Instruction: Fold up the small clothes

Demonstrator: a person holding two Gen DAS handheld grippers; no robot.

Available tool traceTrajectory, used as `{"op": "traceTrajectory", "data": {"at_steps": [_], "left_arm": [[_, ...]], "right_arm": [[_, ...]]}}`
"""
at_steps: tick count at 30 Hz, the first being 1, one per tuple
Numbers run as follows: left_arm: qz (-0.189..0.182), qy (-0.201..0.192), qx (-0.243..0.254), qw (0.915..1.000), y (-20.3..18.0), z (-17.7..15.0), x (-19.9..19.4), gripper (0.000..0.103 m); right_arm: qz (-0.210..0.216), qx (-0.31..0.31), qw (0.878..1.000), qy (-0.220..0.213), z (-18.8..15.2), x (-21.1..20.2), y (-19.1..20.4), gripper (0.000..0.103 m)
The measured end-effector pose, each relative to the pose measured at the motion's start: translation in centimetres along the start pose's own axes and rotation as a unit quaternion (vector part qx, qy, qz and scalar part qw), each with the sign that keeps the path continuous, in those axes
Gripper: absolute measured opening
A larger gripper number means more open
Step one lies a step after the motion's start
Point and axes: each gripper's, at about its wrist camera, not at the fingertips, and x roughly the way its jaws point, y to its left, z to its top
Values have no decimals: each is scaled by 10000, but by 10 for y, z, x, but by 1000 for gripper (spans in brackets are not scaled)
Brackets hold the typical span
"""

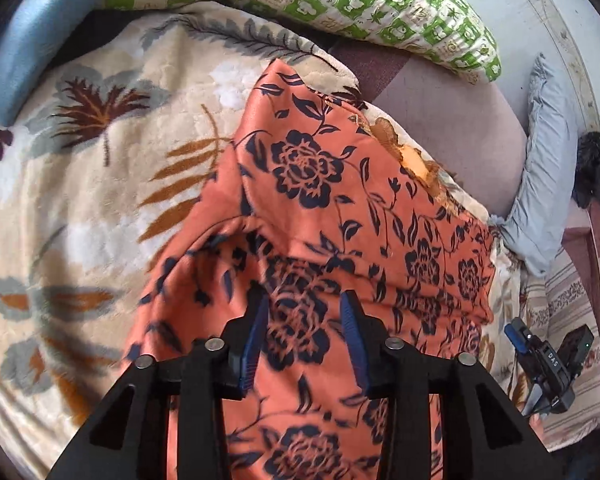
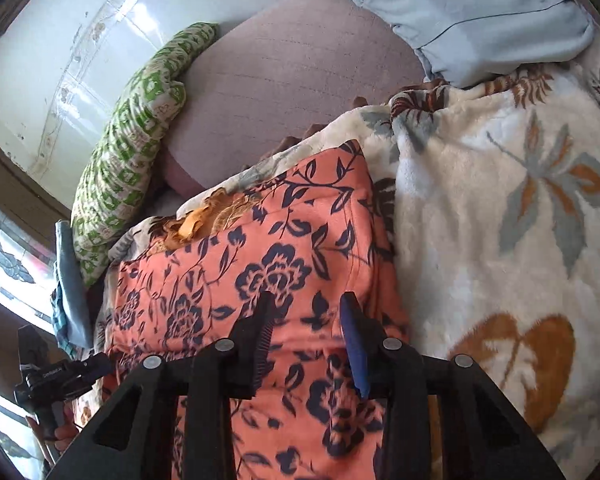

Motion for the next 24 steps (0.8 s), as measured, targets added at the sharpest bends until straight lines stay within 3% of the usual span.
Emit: {"op": "traceTrajectory", "data": {"at_steps": [2,7,9,12,17,21,24], "left_arm": [[114,79,116,9998,17,-20,-34,53],[72,395,-247,9989,71,-71,-83,57],[20,581,-390,9976,90,-91,-96,57],[-16,755,-527,9958,106,-114,-99,57],[-249,912,-884,9916,126,-125,-95,57],[-583,829,-1182,9878,143,-124,-98,57],[-646,930,-1302,9850,149,-129,-90,58]], "right_arm": [[-5,-67,9999,87,-31,-31,-4,52],[-469,-52,9983,354,-114,-95,-41,54],[-561,250,9972,425,-143,-112,-63,55],[-362,859,9947,434,-177,-130,-90,55],[-2,1138,9920,554,-198,-134,-94,55],[78,860,9933,762,-198,-124,-77,63],[0,548,9926,1086,-201,-108,-63,63]]}}
